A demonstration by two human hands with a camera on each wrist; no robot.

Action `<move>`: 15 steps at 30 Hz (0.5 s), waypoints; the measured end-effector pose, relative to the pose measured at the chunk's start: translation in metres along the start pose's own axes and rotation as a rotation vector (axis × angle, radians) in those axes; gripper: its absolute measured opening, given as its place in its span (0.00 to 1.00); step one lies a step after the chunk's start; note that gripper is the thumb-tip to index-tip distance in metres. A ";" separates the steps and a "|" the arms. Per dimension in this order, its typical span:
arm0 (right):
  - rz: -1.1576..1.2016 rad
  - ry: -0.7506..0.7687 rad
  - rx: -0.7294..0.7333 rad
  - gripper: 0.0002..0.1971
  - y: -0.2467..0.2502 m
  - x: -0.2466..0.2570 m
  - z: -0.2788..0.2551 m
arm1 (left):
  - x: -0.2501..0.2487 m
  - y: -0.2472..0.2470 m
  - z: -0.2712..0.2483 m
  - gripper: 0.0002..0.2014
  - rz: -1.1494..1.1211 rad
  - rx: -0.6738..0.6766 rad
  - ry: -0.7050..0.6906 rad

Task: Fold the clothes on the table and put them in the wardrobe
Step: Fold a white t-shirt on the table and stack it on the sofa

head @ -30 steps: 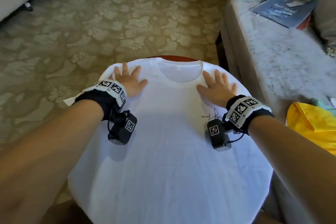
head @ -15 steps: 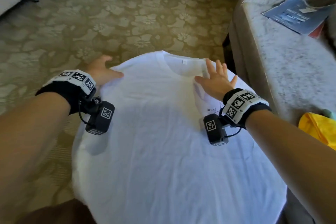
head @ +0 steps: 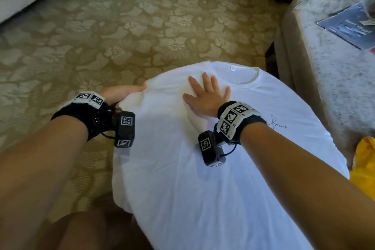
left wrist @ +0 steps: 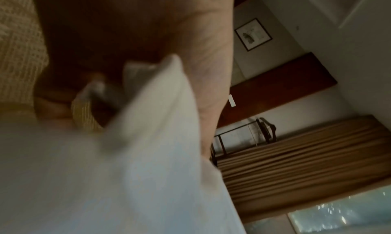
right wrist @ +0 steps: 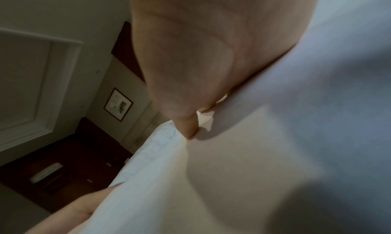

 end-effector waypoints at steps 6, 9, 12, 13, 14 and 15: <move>0.000 -0.017 -0.006 0.34 0.002 0.000 0.003 | -0.017 0.031 -0.006 0.17 -0.035 -0.081 -0.044; 0.005 -0.010 -0.010 0.34 0.002 -0.002 0.003 | -0.030 0.030 -0.016 0.16 -0.073 -0.071 -0.133; 0.009 -0.004 -0.005 0.34 0.001 -0.002 0.005 | -0.059 0.007 -0.037 0.08 -0.060 0.005 -0.270; 0.011 0.015 -0.009 0.35 0.003 -0.002 0.008 | -0.071 -0.004 -0.044 0.08 -0.056 0.030 -0.332; 0.037 0.033 -0.027 0.34 0.008 -0.001 0.005 | -0.084 -0.016 -0.052 0.08 -0.056 0.072 -0.405; 0.113 0.060 -0.060 0.32 0.012 -0.004 0.008 | -0.097 -0.031 -0.060 0.08 -0.050 0.102 -0.469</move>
Point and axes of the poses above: each hand's wrist, its own z-axis towards the middle knuckle, its own y-axis out of the back of the hand, x = y × z, the point moved 3 cm from there along z, towards the middle knuckle, and after that the axes turned 2 degrees about y, right-handed, at the moved point
